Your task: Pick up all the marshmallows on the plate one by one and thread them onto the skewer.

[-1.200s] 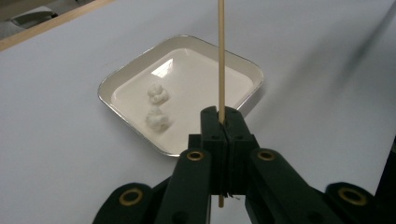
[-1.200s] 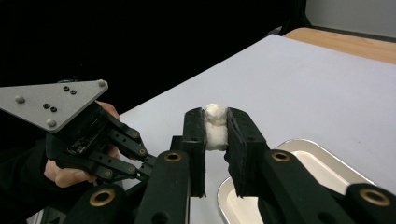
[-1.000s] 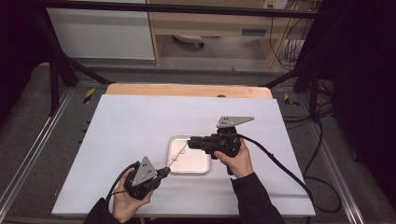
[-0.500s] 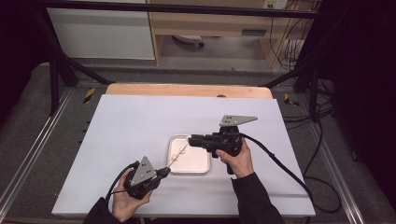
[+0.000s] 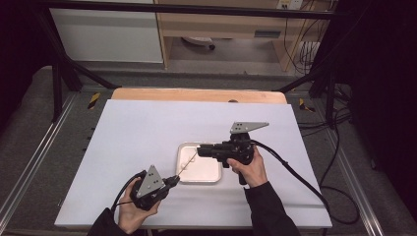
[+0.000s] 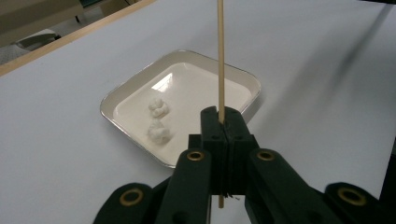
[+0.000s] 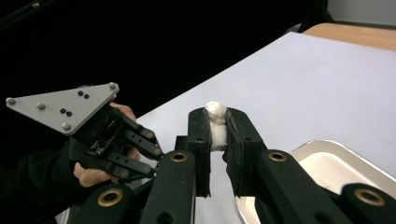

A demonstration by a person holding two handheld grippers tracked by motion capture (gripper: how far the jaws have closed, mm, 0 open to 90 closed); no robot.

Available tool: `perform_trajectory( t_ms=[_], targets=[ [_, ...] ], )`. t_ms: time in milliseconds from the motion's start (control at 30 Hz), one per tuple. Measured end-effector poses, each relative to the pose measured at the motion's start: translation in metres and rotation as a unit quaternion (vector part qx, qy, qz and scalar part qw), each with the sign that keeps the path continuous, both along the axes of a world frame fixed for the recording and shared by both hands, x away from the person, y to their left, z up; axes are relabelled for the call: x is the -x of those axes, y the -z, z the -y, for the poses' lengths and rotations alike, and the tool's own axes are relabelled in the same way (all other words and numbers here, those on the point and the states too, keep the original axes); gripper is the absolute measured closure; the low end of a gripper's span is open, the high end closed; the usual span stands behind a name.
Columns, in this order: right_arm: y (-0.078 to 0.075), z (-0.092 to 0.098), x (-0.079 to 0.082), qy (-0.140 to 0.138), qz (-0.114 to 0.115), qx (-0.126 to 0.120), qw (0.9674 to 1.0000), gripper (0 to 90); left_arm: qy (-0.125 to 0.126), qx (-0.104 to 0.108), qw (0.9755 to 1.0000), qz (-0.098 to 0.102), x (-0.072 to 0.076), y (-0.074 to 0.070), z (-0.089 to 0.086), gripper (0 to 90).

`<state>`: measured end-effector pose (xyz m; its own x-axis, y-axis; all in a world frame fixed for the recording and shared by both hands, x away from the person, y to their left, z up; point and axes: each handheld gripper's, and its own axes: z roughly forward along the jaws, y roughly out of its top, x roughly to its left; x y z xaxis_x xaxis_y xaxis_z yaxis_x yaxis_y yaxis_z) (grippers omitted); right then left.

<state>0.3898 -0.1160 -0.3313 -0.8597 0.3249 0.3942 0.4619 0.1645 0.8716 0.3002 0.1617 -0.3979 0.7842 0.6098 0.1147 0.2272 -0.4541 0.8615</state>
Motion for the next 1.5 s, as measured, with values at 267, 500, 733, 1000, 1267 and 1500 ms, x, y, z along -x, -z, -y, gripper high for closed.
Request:
perform_trajectory(
  t_ms=[267, 500, 733, 1000, 1267, 1500],
  targets=[
    [0.008, -0.008, 0.002, -0.012, -0.011, -0.008, 0.9998, 82.4, -0.009, -0.004, 0.9999, 0.004, -0.001, 0.004, 0.000, 89.0],
    [0.012, -0.013, 0.005, -0.012, -0.005, -0.017, 0.9998, 82.9, -0.012, -0.009, 0.9999, 0.004, -0.001, 0.005, 0.001, 89.1],
    [0.017, -0.017, 0.008, -0.016, 0.005, -0.013, 0.9998, 83.7, -0.014, -0.008, 0.9999, 0.004, 0.000, 0.007, 0.002, 89.0],
    [0.020, -0.020, 0.010, -0.013, 0.009, -0.013, 0.9998, 83.9, -0.014, -0.002, 0.9999, 0.003, 0.000, 0.005, 0.002, 89.1],
    [0.023, -0.022, 0.011, -0.009, 0.012, -0.008, 0.9999, 84.1, -0.015, 0.001, 0.9999, 0.001, -0.002, 0.004, 0.001, 89.1],
    [0.025, -0.024, 0.011, -0.008, 0.016, -0.004, 0.9998, 84.0, -0.009, 0.010, 0.9999, -0.006, -0.003, 0.004, 0.001, 89.1]
  ],
)
